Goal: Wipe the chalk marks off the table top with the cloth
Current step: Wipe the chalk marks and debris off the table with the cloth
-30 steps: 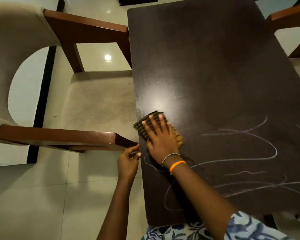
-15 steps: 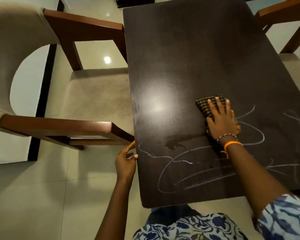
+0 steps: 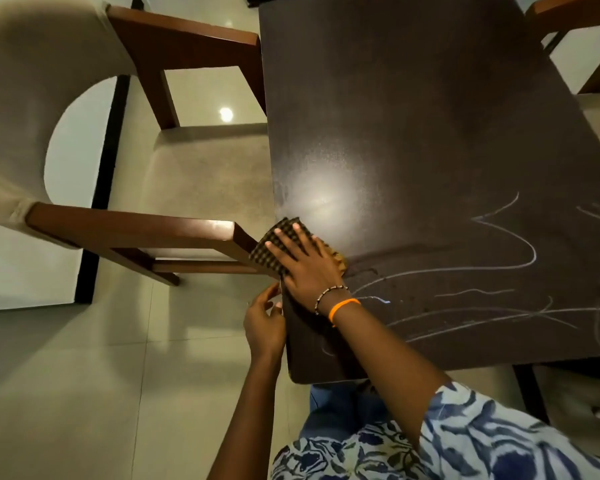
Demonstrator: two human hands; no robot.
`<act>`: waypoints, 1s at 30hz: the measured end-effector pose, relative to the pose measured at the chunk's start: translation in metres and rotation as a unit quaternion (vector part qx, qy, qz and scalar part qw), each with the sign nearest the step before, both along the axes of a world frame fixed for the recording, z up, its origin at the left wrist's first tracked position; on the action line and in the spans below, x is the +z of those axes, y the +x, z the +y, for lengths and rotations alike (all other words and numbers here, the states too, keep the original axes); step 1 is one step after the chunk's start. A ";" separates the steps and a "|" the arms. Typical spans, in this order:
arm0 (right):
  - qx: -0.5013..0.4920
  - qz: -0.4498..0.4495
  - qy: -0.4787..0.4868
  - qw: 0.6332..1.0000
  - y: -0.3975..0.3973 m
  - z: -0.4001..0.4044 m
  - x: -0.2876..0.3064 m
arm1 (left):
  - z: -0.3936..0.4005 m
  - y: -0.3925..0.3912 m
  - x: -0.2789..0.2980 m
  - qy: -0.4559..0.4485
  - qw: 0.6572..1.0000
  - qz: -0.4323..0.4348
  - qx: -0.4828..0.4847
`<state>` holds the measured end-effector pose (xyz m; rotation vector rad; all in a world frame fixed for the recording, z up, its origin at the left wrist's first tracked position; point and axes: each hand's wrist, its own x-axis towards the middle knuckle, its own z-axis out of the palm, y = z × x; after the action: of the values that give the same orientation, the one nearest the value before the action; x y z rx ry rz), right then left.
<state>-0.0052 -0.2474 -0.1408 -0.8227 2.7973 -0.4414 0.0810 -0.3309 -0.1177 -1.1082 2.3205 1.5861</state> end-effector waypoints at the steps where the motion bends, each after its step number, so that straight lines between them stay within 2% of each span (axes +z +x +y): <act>1: -0.001 0.007 0.006 1.000 -0.003 0.011 0.000 | 0.000 0.003 0.000 -0.001 1.000 0.000 -0.009; 5: -0.106 -0.003 0.021 0.994 -0.020 0.082 0.001 | -0.005 0.004 0.002 0.015 1.000 0.000 -0.025; 9: -0.247 0.012 0.040 0.968 -0.030 0.164 0.005 | -0.012 0.002 0.002 0.022 0.998 -0.008 -0.053; 11: -0.301 0.016 0.047 0.952 -0.028 0.176 0.007 | -0.014 0.000 0.001 0.023 0.998 -0.009 -0.059; 14: -0.354 0.010 0.052 0.934 -0.019 0.148 0.005 | -0.015 -0.001 -0.001 0.025 0.998 -0.013 -0.057; 16: -0.328 0.007 0.037 0.944 -0.005 0.106 0.007 | -0.014 -0.003 0.000 0.009 0.998 -0.019 -0.059; 20: -0.134 -0.023 -0.019 0.991 0.041 0.005 0.006 | -0.016 -0.003 0.002 -0.023 0.995 -0.019 -0.092; 23: -0.051 -0.033 -0.028 0.998 0.056 -0.012 0.005 | -0.015 0.010 0.002 -0.031 0.996 -0.029 -0.074; 26: -0.043 -0.007 -0.010 0.999 0.047 0.025 0.002 | -0.010 0.024 0.001 -0.025 0.998 -0.026 -0.042; 30: -0.162 -0.003 0.030 0.986 0.030 0.109 0.006 | -0.001 0.030 0.003 0.008 0.999 -0.015 -0.039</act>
<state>0.0248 -0.1385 -0.1353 -0.3516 2.9300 -0.4026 0.1112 -0.3322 -0.1152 -1.0178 2.2993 1.5476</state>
